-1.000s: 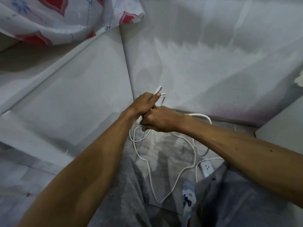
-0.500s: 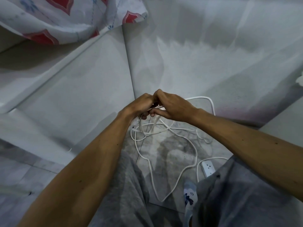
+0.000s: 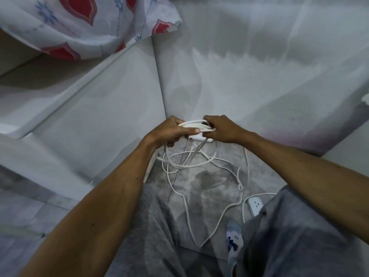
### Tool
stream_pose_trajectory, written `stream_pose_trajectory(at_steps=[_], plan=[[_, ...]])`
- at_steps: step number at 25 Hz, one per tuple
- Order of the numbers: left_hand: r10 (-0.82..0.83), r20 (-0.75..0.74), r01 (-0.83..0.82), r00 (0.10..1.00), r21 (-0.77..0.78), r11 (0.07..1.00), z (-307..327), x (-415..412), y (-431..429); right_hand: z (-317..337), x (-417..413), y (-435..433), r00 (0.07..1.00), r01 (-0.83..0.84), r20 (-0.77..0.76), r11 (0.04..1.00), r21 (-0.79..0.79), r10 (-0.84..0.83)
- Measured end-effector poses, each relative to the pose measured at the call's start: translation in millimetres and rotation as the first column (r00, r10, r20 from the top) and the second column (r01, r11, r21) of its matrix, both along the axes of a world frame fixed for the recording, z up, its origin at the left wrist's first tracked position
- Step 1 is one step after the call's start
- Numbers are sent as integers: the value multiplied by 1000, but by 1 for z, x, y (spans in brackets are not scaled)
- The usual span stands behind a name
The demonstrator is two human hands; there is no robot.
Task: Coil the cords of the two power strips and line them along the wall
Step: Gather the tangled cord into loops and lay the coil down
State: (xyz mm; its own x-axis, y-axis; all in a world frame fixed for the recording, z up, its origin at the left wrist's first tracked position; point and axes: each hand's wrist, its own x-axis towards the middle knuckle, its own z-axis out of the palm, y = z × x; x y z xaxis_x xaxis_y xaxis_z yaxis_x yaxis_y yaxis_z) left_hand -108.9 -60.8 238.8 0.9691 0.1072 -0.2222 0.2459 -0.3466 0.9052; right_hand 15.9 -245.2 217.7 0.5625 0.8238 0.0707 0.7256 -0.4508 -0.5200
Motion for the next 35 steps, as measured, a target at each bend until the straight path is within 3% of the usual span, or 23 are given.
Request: stream_pose_trajectory(at_steps=[2, 4, 6, 8, 10, 13, 17, 20, 22, 27, 30, 33, 35], plan=[[55, 75, -50, 996, -69, 996, 3, 1, 3, -1, 8, -8, 983, 64, -173, 998, 6, -62], [137, 116, -121, 984, -134, 983, 3, 1, 11, 2, 12, -16, 904, 37, -427, 997, 63, -7], [224, 146, -194, 963, -199, 961, 1, -1, 20, 6, 14, -21, 757, 33, -650, 989, 147, 72], [301, 178, -260, 937, -219, 940, -1, -4, 25, 9, 11, -21, 530, 130, -839, 965, 226, 125], [358, 211, -318, 909, -201, 926, -5, -5, 29, 13, 8, -17, 415, 235, -898, 937, 257, 142], [371, 229, -327, 900, -207, 922, -8, -6, 30, 23, 4, -13, 437, 324, -892, 905, 277, 116], [157, 199, -138, 967, -106, 985, -9, -18, 28, 21, 2, -13, 626, 351, -779, 905, 240, -36], [-12, 47, 19, 999, -149, 989, -7, -23, 17, 11, 0, -16, 762, 311, -638, 926, 216, -107], [-27, 10, 29, 1000, -193, 981, -2, -20, 12, 8, 0, -15, 794, 294, -598, 932, 213, -113], [142, 63, -127, 988, -199, 972, 8, -9, 15, 1, 2, -17, 787, 64, -614, 984, 166, 52], [155, 75, -143, 985, -151, 978, 3, -10, 15, -10, 2, -20, 719, -36, -694, 999, 14, 36], [210, 95, -195, 973, -143, 970, 4, -10, 18, -15, 11, -28, 618, -33, -786, 999, -13, 10], [264, 98, -242, 959, -193, 951, 8, -10, 23, -17, 16, -36, 618, -25, -785, 997, -75, -43]])
